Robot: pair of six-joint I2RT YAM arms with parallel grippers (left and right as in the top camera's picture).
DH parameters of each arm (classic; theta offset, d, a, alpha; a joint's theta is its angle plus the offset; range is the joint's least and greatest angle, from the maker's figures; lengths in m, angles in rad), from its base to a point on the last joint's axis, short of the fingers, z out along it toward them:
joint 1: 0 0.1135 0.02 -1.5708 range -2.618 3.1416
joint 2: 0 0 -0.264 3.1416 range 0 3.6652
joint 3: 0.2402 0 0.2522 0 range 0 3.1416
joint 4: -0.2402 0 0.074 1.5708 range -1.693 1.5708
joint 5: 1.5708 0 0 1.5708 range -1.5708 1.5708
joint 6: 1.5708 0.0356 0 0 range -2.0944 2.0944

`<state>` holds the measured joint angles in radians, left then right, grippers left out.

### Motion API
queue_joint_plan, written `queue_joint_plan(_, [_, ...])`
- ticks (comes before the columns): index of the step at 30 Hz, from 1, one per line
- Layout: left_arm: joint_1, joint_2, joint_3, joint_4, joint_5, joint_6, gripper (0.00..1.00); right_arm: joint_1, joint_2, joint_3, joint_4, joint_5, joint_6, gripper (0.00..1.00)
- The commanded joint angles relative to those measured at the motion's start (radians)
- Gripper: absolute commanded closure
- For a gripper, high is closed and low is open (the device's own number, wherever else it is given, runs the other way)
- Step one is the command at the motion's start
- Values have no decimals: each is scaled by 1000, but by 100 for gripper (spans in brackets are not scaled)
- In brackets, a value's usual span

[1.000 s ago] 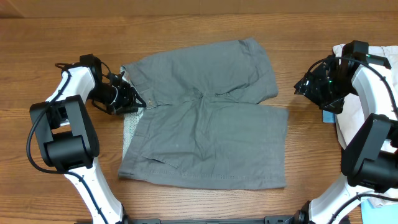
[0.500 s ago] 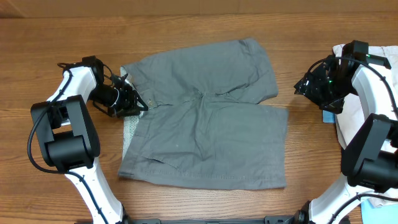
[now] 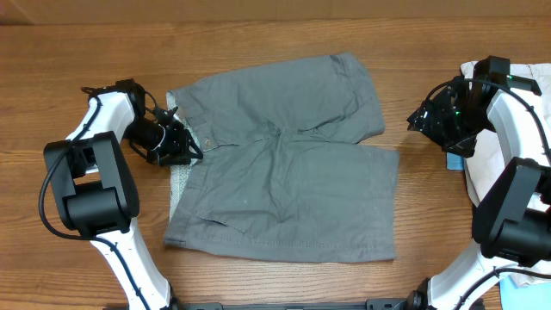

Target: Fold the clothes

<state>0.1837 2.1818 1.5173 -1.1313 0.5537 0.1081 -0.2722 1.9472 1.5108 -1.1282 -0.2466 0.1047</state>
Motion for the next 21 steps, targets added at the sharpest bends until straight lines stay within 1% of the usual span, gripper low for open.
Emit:
queue_joint_plan(1, [-21, 15, -4, -3, 51, 19, 64, 2, -26, 29, 2, 0, 1, 0])
queue_joint_plan(2, [-21, 15, -1, -5, 61, 19, 67, 2, -26, 29, 2, 0, 1, 0])
queue_joint_plan(4, [-21, 15, 0, -14, 63, 19, 68, 2, -26, 29, 2, 0, 1, 0])
queue_joint_plan(9, [-21, 15, 0, -52, -31, 18, 62, 2, -26, 29, 2, 0, 1, 0])
queue_joint_plan(13, [-20, 15, 1, -54, -41, 15, 62, 2, -26, 29, 2, 0, 1, 0])
queue_joint_plan(16, [-14, 15, 2, -58, -92, 15, 58, 2, -26, 29, 2, 0, 1, 0])
queue_joint_plan(18, [-10, 15, 4, -70, -120, 18, 58, 2, -26, 29, 2, 0, 1, 0])
queue_joint_plan(21, [-10, 15, 4, -82, -117, 50, 57, 2, -26, 29, 2, 0, 1, 0])
